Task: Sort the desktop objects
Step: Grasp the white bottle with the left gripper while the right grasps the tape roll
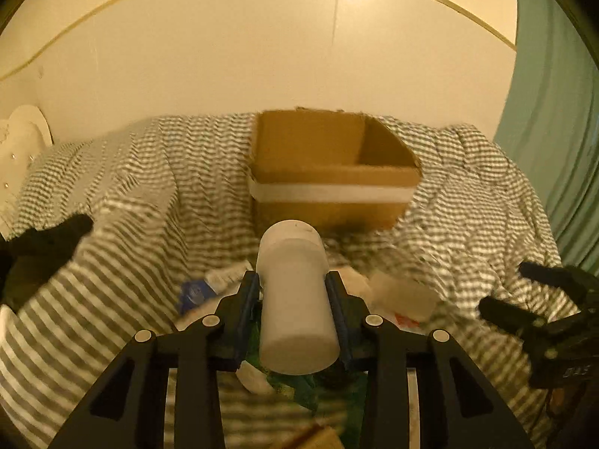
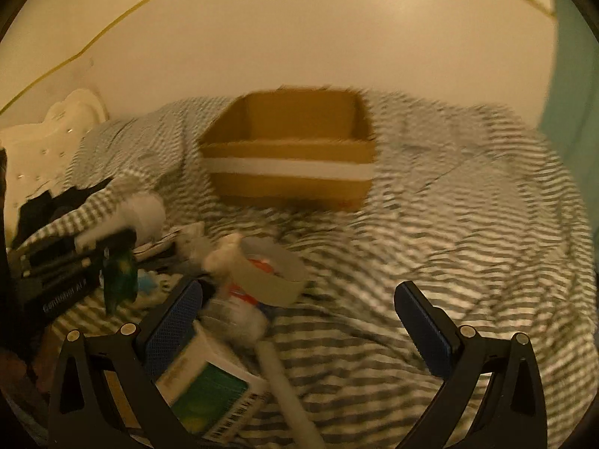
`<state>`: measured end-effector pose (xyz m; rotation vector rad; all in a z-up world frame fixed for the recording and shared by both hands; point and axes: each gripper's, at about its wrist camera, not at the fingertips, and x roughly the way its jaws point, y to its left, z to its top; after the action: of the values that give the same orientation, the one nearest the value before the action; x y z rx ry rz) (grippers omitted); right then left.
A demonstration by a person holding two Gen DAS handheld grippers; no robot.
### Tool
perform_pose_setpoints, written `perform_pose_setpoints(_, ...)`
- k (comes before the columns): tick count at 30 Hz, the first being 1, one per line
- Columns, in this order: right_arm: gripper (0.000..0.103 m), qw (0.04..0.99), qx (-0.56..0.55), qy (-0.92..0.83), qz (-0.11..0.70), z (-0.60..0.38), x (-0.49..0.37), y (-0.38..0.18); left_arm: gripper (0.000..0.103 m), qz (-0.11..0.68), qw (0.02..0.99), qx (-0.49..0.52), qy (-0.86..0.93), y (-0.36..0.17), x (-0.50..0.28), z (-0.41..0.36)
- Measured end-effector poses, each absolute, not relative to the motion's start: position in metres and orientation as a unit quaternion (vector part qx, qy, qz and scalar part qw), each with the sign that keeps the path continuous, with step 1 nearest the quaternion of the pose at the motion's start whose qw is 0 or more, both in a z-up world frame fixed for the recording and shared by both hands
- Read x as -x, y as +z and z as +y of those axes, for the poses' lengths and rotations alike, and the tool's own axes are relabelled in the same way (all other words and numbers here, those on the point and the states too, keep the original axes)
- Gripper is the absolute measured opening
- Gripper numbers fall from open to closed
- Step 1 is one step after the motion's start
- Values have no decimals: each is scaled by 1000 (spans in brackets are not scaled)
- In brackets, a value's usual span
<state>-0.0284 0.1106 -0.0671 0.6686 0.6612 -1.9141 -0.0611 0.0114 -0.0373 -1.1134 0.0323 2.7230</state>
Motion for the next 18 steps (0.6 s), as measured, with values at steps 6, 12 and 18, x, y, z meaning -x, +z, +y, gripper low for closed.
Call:
perform_pose_setpoints(6, 103, 463, -452, -712, 273, 53, 74, -109, 37, -6, 79, 374, 924, -43, 80, -7)
perform_pose_setpoints(12, 103, 431, -483, -707, 285, 29, 94, -141, 37, 1, 65, 390, 919, -62, 86, -18)
perform_pose_setpoints(18, 95, 439, -522, -696, 227, 16, 116, -159, 37, -9, 61, 418, 906, -84, 95, -21)
